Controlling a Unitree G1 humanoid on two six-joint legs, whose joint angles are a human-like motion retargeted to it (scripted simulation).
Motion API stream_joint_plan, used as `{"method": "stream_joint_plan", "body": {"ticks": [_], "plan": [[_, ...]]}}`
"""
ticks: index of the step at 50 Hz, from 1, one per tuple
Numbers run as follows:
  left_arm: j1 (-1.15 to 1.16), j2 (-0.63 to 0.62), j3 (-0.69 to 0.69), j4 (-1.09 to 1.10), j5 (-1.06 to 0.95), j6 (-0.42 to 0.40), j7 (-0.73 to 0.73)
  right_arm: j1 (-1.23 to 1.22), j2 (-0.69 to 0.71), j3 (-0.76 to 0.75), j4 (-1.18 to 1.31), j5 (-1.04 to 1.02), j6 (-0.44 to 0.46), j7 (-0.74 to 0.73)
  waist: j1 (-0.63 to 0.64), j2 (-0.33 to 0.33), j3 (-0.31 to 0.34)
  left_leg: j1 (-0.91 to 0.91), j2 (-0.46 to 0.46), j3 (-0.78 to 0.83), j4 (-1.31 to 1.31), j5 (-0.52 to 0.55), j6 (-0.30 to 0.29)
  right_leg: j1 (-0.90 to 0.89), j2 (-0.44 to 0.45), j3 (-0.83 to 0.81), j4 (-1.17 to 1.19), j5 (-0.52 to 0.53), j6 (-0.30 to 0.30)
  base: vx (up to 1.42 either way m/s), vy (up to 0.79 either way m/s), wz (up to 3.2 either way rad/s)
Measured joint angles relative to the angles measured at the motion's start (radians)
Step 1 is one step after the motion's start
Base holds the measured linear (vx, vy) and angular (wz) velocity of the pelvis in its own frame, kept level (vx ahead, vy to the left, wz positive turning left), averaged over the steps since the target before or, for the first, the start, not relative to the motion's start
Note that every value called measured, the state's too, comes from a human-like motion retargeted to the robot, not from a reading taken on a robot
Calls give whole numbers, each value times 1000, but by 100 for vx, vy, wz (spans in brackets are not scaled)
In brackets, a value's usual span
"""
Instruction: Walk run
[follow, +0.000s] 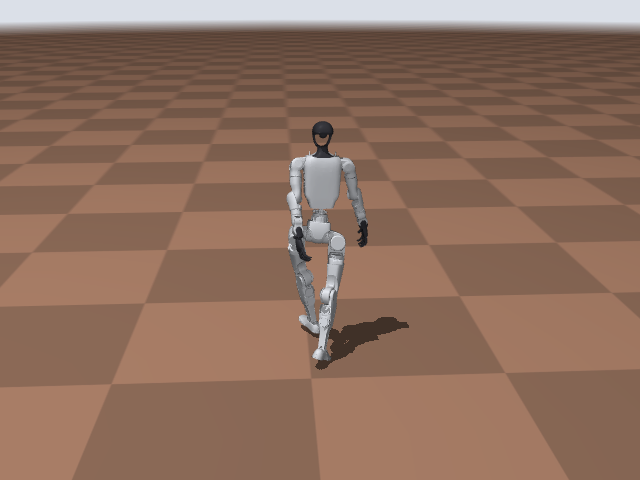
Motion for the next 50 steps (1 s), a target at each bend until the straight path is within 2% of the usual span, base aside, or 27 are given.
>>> {"method": "stream_joint_plan", "body": {"ticks": [2,3,5,7,9,13,15,16,20,24,25,28,30,31,32,33,34,35,37,38,40,42,46,48,50], "plan": [[-8,-20,32,0,-80,-58,-11,5,32,-2,23,6,-27,31,15,-17,-8,31,-8,-63,36,-82,0,1,-13,14,77,178,-6,112,-29,1],[-24,-29,49,0,-126,-80,-22,12,52,-2,29,2,-45,45,9,-3,-13,19,2,-140,63,-107,0,-12,-13,19,135,287,-25,110,-4,43],[-61,-44,84,0,-206,-124,-16,42,92,26,31,10,-92,45,-5,43,-10,68,74,-134,116,-162,0,-45,-6,60,302,462,-97,123,10,81],[-122,-49,66,-34,-261,-167,16,69,109,33,29,27,-139,35,-46,86,3,131,53,-240,116,-205,0,-133,68,140,512,528,-161,99,-1,195],[-187,-49,20,-120,-292,-186,27,98,131,38,12,42,-171,20,-62,132,1,165,65,-334,104,-220,0,-217,139,182,591,442,-161,78,-9,195],[-307,-38,-96,-351,-257,-220,-36,214,176,42,-92,98,-236,-34,-81,156,3,245,34,-497,42,-205,0,-417,157,259,705,229,-150,85,-18,204],[-360,-17,-173,-474,-261,-246,-84,294,192,43,-173,156,-280,-49,-106,153,-5,290,2,-574,-5,-190,0,-516,101,233,679,143,-180,94,-27,254],[-381,-7,-202,-529,-270,-262,-100,326,201,41,-205,182,-302,-58,-132,152,-9,309,-8,-607,-19,-185,0,-556,69,222,643,120,-172,86,-31,265],[-447,41,-321,-761,-328,-316,-151,431,222,61,-331,279,-406,-88,-254,134,1,403,-53,-731,-53,-170,0,-684,-15,282,373,92,-67,82,-41,254],[-425,60,-386,-927,-354,-333,-132,478,207,99,-427,299,-423,-79,-321,125,41,541,-85,-784,-47,-106,0,-697,-55,394,131,-10,-21,100,-35,124],[-412,57,-397,-952,-358,-340,-119,478,202,109,-448,298,-423,-76,-332,129,46,571,-94,-789,-39,-76,0,-694,-81,366,103,-38,3,100,-31,57],[-357,29,-395,-975,-370,-355,-100,435,201,135,-507,297,-416,-79,-342,117,28,603,-103,-747,38,107,-78,-681,-46,359,153,51,-70,103,-51,23],[-301,4,-384,-968,-383,-372,-106,407,217,156,-550,295,-415,-91,-328,114,16,580,-106,-699,168,324,-169,-633,-52,375,204,-5,-93,102,-60,5],[-273,-9,-382,-958,-381,-381,-119,384,226,164,-569,302,-414,-99,-325,121,24,530,-86,-664,294,430,-200,-616,14,499,237,-61,-109,117,-69,35],[-246,-24,-381,-947,-379,-388,-130,359,233,174,-587,310,-413,-102,-321,123,31,476,-64,-620,422,524,-222,-594,36,541,264,-105,-120,110,-65,50],[-222,-41,-379,-936,-377,-390,-135,330,236,189,-603,321,-413,-94,-317,114,37,416,-37,-559,552,595,-222,-566,-34,415,281,-124,-123,100,-56,41],[-202,-59,-375,-927,-380,-395,-147,303,236,207,-622,338,-409,-79,-314,106,38,356,-22,-530,649,601,-210,-535,-66,351,282,-143,-128,100,-51,39],[-183,-78,-370,-920,-386,-401,-161,276,234,225,-642,358,-403,-60,-311,99,36,296,-13,-518,729,574,-192,-502,-80,316,276,-162,-134,102,-46,46],[-136,-107,-365,-933,-412,-418,-198,233,228,250,-690,416,-391,-12,-291,92,34,195,-14,-492,792,396,-132,-443,-30,373,243,-193,-145,95,-39,30],[-111,-120,-358,-947,-422,-426,-212,216,223,258,-718,447,-392,11,-268,89,37,142,-21,-483,798,343,-122,-410,-25,359,213,-188,-152,103,-42,-9],[-63,-138,-343,-975,-438,-436,-223,197,203,282,-773,488,-410,27,-215,63,42,39,-68,-490,753,245,-112,-341,-29,316,153,-174,-172,114,-48,-28],[-28,-141,-340,-1021,-473,-445,-234,192,169,311,-838,519,-425,20,-168,43,51,-34,-61,-461,619,161,-94,-279,-8,284,93,-118,-180,95,-45,-17],[11,-136,-353,-1118,-538,-444,-253,209,104,340,-926,497,-423,9,-57,29,74,-70,-24,-370,213,81,-87,-157,56,281,18,28,-174,108,-44,-31],[10,-138,-364,-1170,-555,-435,-246,231,89,345,-948,473,-413,19,-20,31,83,-51,-40,-393,49,39,-90,-95,87,270,9,108,-180,107,-39,-19],[2,-143,-378,-1223,-564,-427,-222,262,89,351,-951,454,-401,35,-11,29,85,-26,-53,-427,-25,89,-71,-41,101,256,35,204,-170,117,-45,0]]}}
